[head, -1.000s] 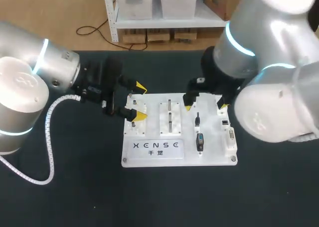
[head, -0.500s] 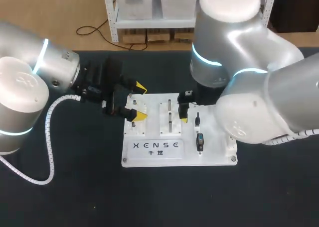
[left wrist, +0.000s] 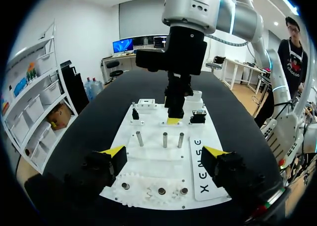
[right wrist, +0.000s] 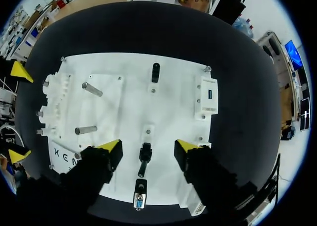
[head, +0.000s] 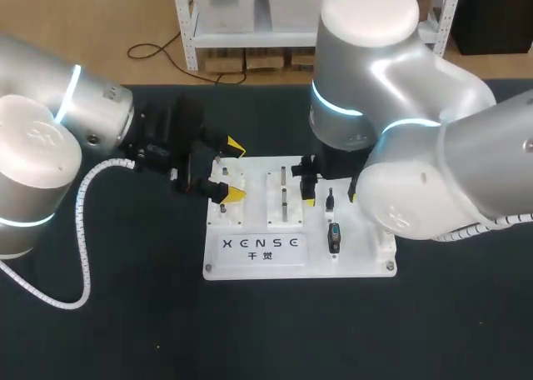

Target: Insert the Ethernet cable into its matching sockets.

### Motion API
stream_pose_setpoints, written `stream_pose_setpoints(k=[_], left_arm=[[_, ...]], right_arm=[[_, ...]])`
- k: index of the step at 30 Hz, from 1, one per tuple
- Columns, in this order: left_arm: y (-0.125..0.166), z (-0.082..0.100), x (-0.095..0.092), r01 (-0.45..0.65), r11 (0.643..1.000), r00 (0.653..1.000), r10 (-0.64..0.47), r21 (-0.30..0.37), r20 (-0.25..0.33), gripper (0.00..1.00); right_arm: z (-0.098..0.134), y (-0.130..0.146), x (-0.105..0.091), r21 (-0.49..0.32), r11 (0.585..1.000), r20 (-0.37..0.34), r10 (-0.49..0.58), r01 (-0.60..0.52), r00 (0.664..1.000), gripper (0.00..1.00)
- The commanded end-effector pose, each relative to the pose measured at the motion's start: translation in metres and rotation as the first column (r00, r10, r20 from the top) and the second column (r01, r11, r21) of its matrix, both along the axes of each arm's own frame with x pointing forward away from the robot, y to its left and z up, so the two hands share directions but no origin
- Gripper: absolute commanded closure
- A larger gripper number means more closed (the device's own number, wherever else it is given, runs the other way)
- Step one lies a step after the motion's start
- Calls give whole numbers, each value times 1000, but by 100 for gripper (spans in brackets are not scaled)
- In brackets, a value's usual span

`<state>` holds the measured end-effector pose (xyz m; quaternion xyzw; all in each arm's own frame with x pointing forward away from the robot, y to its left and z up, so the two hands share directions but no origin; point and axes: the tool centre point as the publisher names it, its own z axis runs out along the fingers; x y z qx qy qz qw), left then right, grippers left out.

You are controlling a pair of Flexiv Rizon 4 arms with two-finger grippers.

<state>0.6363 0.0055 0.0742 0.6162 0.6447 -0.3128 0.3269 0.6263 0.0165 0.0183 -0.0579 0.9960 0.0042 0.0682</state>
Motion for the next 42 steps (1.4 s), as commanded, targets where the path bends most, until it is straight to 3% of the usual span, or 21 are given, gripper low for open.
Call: stream_pose_setpoints(k=[1, 6, 16, 25, 31, 42], left_arm=[[0, -1, 0, -1, 1000, 1000, 1, 0, 1, 0], [0, -1, 0, -1, 1000, 1000, 1, 0, 1, 0], [0, -1, 0, -1, 1000, 1000, 1, 0, 1, 0], [0, -1, 0, -1, 1000, 1000, 1, 0, 1, 0], [0, -1, 0, -1, 1000, 1000, 1, 0, 1, 0], [0, -1, 0, -1, 1000, 1000, 1, 0, 1, 0]], right_arm=[[-1, 1, 0, -5, 1000, -1, -4, 4, 1000, 71], [-3, 1, 0, -5, 1000, -7, -3, 3, 1000, 100], [-1, 0, 0, -2, 1000, -15, -7, 7, 1000, 100], [30, -5, 8, 27, 999, 14, -21, 21, 1000, 100], [43, -21, 13, 17, 999, 23, -35, 35, 999, 100], [41, -52, 10, 17, 996, 6, -84, 83, 996, 100]])
